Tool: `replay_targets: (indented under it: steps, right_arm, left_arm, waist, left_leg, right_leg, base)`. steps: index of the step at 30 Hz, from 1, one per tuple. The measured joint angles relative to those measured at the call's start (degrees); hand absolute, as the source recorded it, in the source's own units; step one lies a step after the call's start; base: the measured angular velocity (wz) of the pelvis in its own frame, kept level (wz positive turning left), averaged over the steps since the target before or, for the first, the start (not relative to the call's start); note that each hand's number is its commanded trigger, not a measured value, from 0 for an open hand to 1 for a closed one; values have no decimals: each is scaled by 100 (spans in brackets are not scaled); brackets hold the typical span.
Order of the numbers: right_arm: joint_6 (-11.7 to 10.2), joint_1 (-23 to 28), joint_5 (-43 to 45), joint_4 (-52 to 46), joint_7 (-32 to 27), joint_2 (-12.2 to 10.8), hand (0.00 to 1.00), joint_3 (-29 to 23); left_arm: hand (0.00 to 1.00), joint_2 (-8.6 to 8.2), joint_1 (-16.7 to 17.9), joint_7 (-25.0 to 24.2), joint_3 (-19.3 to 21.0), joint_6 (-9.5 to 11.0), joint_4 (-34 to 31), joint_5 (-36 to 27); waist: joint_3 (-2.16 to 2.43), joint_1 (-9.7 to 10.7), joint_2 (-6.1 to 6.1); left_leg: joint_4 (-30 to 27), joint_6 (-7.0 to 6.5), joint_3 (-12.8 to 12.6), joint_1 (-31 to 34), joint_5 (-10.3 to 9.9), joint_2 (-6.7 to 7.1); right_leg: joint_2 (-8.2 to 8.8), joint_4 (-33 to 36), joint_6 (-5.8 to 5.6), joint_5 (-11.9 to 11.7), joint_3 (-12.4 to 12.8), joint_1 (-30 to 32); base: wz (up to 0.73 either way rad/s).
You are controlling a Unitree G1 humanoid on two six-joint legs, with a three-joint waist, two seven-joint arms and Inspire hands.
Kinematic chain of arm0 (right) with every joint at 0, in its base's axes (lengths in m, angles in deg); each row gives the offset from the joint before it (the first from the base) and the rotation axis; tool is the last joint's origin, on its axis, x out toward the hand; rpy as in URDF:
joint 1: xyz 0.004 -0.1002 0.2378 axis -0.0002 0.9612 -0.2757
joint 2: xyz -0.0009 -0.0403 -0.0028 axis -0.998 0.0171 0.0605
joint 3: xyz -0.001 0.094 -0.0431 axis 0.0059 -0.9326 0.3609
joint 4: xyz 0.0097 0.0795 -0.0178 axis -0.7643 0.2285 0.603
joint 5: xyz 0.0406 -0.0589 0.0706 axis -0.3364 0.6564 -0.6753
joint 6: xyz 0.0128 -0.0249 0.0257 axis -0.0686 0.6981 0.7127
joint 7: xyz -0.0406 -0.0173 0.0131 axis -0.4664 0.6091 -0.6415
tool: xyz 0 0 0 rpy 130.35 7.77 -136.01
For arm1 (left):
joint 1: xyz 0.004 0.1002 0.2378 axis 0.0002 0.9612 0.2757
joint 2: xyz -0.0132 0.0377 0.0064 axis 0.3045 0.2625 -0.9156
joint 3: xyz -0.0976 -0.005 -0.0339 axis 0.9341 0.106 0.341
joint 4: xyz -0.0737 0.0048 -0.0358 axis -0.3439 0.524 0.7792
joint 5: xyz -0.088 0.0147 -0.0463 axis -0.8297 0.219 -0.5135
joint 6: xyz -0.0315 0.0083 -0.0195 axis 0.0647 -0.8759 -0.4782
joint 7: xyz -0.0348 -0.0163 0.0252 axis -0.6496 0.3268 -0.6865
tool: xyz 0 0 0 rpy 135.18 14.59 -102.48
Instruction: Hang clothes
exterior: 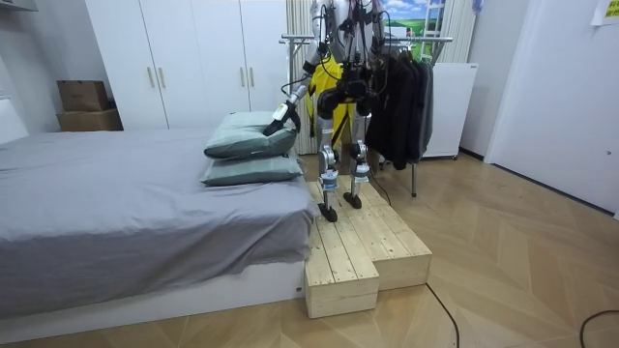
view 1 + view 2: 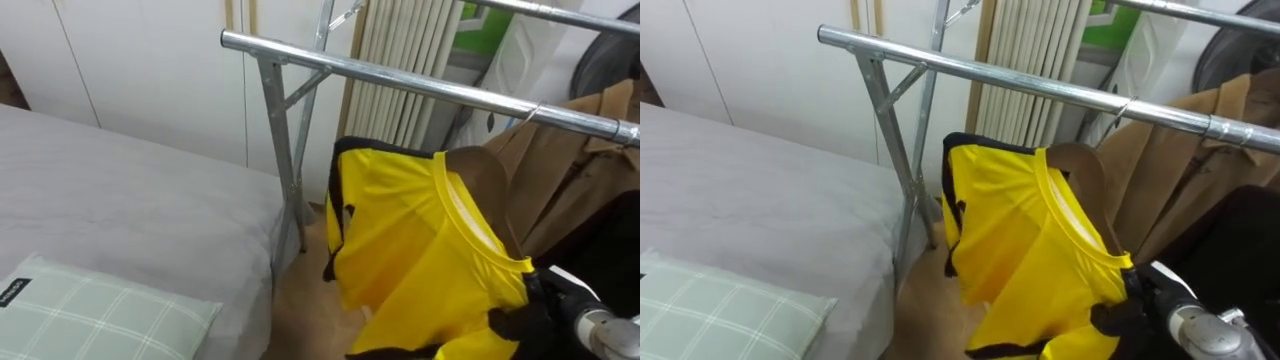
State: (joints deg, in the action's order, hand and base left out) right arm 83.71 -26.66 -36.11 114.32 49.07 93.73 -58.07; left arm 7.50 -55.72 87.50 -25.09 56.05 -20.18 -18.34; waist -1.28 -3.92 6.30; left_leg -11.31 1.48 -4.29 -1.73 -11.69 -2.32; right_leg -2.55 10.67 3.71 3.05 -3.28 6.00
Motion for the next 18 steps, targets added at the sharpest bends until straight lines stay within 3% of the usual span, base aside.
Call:
replay_targets:
  steps: [16, 17, 18]
  right_arm:
    - [9, 67, 5, 33, -225, 0, 100, -2]
    - [9, 70, 5, 33, -226, 0, 61, -2]
    - [9, 70, 5, 33, -226, 0, 0, -2]
  left_arm:
    - [0, 0, -1, -6, -1, 2, 0, 0]
    - [0, 0, -1, -6, -1, 2, 0, 0]
    - [0, 0, -1, -7, -1, 2, 0, 0]
  waist:
    - [2, -63, -5]
    - [2, -63, -6]
    - [2, -63, -6]
  left_leg:
    - [4, 0, -1, -55, -1, 0]
    - [4, 0, -1, -57, -1, 0]
    - [4, 0, -1, -58, -1, 0]
  right_leg:
    - [-6, 2, 4, -2, 7, -17]
    - [-6, 3, 4, -2, 7, -18]
    - [-6, 3, 4, -3, 7, -19]
  base:
    - [0]
    - [0]
    - [0]
